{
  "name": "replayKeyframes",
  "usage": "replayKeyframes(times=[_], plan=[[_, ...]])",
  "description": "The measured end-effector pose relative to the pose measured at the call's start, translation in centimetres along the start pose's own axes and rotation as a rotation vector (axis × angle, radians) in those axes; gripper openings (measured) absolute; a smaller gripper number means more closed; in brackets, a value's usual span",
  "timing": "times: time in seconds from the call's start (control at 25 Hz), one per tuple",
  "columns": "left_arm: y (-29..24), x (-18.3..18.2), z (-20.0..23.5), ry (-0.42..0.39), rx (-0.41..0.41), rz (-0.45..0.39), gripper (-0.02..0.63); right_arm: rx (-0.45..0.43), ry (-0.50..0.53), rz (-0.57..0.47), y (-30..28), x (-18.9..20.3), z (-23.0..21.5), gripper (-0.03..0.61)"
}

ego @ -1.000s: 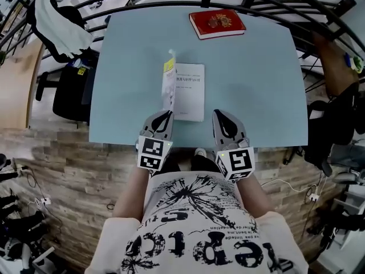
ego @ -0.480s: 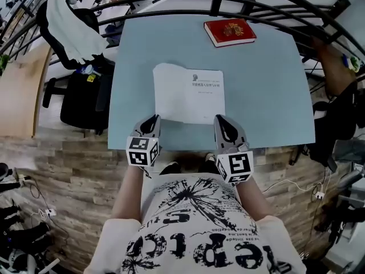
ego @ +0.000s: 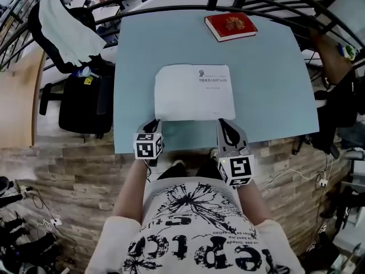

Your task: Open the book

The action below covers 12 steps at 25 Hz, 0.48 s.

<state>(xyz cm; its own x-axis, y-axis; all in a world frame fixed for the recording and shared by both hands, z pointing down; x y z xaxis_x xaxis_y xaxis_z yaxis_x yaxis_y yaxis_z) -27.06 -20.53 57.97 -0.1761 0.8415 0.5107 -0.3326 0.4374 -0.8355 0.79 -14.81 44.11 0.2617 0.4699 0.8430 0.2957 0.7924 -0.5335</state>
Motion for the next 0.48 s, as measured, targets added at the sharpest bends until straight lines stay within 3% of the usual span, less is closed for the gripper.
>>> replayKeyframes(times=[0.2,0.48], plan=[[-1.5,0.7,0.7,0.016,0.019,0.047,0.061,0.029,-0.006,0.023,0.1,0.4,0.3,0.011],[-0.7,1.8,1.3,0.037,0.046,0.017,0.067,0.035,-0.019,0.026,0.0,0.0,-0.2,0.011]])
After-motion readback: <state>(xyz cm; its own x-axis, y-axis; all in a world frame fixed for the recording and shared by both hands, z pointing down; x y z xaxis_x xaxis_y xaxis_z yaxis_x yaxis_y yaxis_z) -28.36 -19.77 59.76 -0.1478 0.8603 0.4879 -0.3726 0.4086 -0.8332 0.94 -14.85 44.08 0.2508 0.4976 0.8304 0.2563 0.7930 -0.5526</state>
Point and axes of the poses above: the fingertips, and each gripper's own axes: y backward along the fingers, z to its left, x out of its underside, the point moved 10 cm from there along y, backward along the fingers, and after that the axes turned 15 degrees about z, right-handed, at the moved point
